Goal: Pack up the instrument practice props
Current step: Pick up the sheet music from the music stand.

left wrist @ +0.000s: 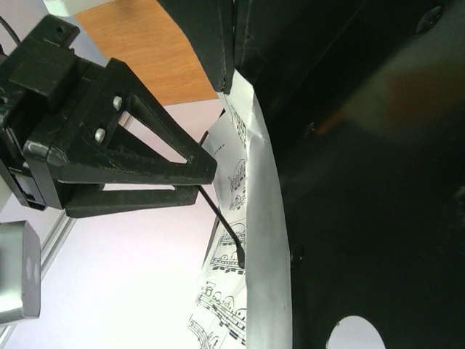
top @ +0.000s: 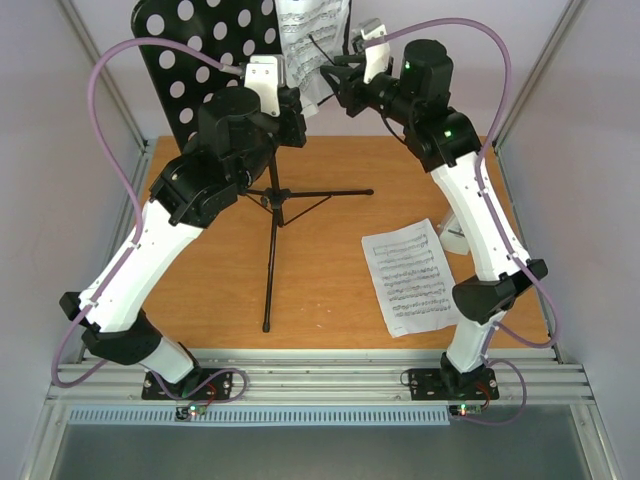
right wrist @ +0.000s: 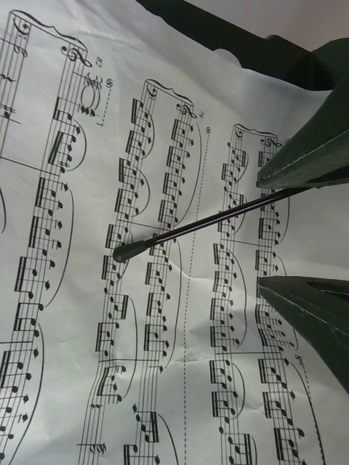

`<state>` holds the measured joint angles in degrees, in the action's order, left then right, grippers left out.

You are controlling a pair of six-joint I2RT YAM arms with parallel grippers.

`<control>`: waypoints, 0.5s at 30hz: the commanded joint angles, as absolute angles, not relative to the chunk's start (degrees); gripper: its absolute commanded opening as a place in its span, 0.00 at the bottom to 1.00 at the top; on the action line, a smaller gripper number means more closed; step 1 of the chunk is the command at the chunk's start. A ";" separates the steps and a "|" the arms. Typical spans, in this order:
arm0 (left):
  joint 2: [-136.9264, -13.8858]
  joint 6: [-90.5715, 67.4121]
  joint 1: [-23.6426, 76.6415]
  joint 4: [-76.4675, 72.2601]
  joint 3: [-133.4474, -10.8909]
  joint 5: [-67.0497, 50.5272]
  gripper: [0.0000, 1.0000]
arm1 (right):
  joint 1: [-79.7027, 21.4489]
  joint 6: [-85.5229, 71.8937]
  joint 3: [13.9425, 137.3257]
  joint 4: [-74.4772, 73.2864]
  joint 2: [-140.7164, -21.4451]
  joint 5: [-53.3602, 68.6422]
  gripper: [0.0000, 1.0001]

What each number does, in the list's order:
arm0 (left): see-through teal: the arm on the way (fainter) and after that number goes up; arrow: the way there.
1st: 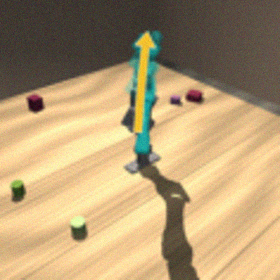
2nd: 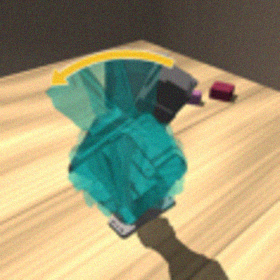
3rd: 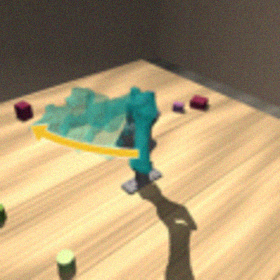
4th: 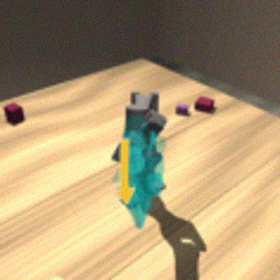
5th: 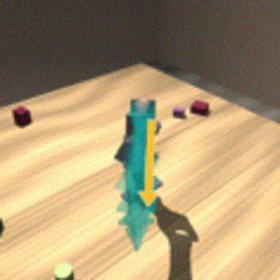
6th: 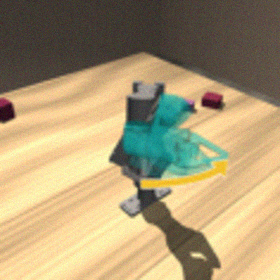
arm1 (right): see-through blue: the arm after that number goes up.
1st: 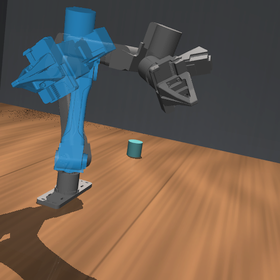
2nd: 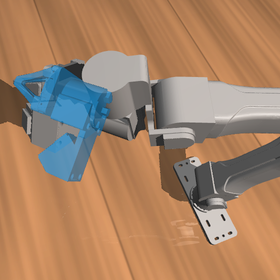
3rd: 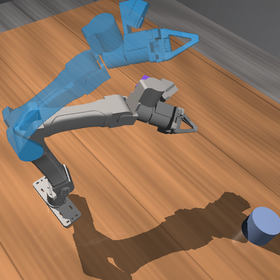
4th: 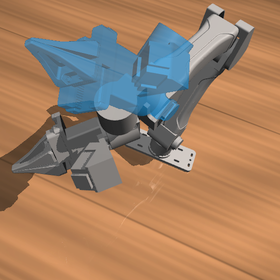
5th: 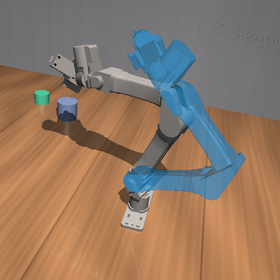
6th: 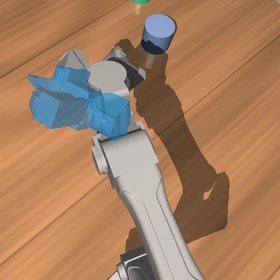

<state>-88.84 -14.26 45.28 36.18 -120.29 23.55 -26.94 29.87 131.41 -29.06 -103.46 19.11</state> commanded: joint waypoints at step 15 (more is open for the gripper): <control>-86.80 -12.22 44.96 34.51 -119.54 22.60 0.01 | -26.63 36.70 147.11 -33.56 -113.35 20.88 0.29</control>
